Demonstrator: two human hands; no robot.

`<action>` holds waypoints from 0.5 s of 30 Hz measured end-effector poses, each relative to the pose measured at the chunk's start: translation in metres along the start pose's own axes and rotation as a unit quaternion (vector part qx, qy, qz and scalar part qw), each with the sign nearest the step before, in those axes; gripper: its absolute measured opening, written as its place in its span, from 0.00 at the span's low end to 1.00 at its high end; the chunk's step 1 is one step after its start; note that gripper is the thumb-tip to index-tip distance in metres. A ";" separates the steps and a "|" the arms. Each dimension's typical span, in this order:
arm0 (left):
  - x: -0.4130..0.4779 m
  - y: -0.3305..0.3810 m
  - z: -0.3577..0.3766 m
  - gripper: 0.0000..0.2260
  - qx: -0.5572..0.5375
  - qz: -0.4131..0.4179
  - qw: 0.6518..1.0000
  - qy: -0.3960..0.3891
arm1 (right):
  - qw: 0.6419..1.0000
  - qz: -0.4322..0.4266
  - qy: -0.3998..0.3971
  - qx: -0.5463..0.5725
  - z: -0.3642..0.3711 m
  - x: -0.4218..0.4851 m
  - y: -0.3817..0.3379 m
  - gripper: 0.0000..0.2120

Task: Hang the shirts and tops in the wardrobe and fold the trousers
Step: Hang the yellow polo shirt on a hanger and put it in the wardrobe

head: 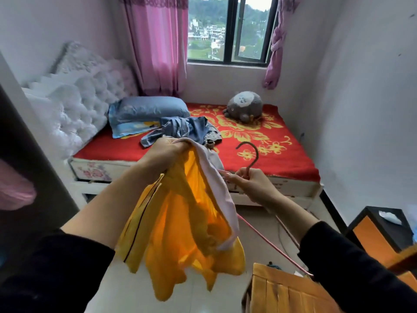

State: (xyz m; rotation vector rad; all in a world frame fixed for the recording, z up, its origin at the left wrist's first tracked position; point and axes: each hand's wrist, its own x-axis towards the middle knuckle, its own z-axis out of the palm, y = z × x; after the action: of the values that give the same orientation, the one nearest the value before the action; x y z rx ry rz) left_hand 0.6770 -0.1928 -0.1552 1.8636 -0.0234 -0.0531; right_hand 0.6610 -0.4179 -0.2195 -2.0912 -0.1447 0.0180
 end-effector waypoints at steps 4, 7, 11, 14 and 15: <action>-0.002 -0.007 0.006 0.09 0.060 -0.059 0.995 0.044 | 0.986 -0.043 0.078 0.141 -0.004 0.006 -0.022 0.08; 0.000 -0.014 0.005 0.08 0.069 -0.072 0.992 0.079 | 0.960 -0.049 0.128 0.245 -0.009 0.015 -0.036 0.14; -0.003 -0.015 0.000 0.09 0.074 -0.075 0.989 0.101 | 0.889 -0.054 0.132 0.436 -0.015 0.017 -0.063 0.17; -0.007 -0.013 -0.005 0.10 0.068 -0.067 0.989 0.115 | 0.833 -0.058 0.143 0.531 -0.011 0.020 -0.079 0.20; -0.009 -0.012 -0.007 0.10 0.064 -0.065 0.989 0.119 | 0.822 -0.063 0.147 0.547 -0.007 0.022 -0.082 0.20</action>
State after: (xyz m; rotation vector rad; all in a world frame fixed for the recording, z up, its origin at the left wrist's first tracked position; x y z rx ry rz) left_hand 0.6680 -0.1820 -0.1645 1.9876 0.2659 0.0837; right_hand 0.6751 -0.3812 -0.1444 -0.9027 -0.0540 -0.2483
